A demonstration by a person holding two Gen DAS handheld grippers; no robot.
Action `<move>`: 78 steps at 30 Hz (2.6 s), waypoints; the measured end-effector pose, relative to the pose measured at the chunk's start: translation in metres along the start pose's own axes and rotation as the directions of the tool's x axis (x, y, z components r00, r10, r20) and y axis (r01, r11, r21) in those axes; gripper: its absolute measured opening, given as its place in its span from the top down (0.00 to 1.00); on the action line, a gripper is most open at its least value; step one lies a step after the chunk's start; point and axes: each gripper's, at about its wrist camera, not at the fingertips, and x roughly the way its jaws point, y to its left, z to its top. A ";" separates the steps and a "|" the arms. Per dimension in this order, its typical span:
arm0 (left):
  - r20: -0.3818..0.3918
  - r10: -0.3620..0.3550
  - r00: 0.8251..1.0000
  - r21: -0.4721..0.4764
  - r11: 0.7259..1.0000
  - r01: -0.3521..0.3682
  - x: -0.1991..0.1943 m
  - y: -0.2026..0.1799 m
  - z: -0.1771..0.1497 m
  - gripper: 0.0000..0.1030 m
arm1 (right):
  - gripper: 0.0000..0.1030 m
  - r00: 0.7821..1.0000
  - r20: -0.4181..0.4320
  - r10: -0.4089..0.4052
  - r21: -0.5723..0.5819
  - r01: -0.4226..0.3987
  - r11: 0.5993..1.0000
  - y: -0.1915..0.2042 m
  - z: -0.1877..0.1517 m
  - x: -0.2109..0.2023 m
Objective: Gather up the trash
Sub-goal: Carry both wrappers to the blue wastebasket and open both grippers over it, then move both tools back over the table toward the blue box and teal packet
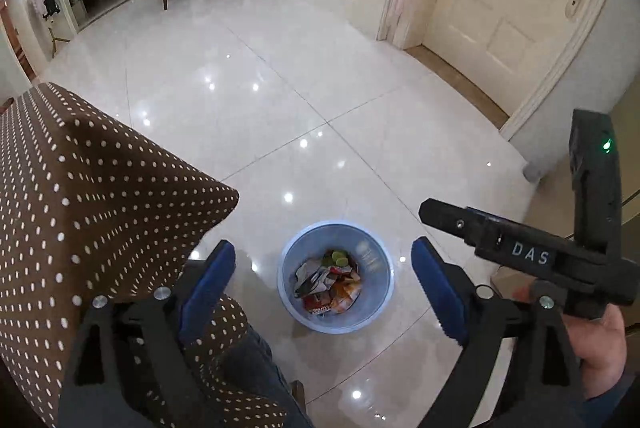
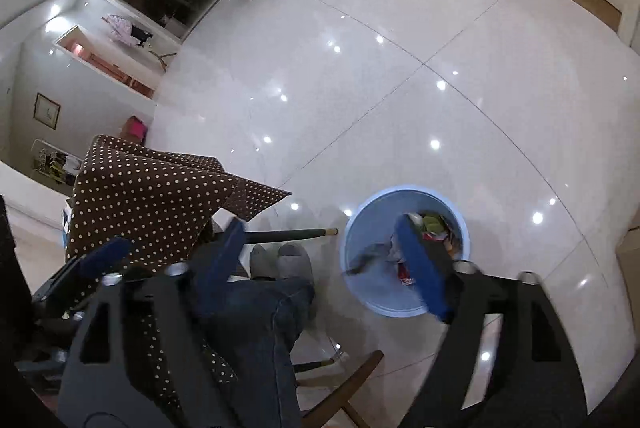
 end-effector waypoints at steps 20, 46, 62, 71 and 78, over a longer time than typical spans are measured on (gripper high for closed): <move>0.301 0.017 0.954 0.018 1.000 -0.023 -0.126 0.021 -0.008 0.07 | 0.06 0.983 0.181 -0.006 -0.092 0.023 0.995 0.082 0.009 -0.079; 0.469 0.326 0.821 -0.266 0.938 -0.220 -0.251 0.246 -0.072 0.06 | 0.06 0.980 0.111 0.166 -0.508 -0.088 0.857 0.369 -0.022 -0.034; 0.279 0.475 0.835 -0.440 0.836 -0.328 -0.230 0.430 -0.122 0.06 | 0.06 0.987 -0.117 0.111 -0.701 -0.161 0.695 0.513 -0.065 0.110; 0.256 0.409 0.876 -0.238 0.905 -0.353 -0.200 0.444 -0.097 0.06 | 0.06 0.992 -0.096 0.076 -0.632 -0.120 0.766 0.512 -0.064 0.159; 0.139 0.340 0.930 -0.030 0.940 -0.339 -0.151 0.450 -0.064 0.06 | 0.06 0.993 -0.061 0.105 -0.526 -0.122 0.842 0.475 -0.039 0.157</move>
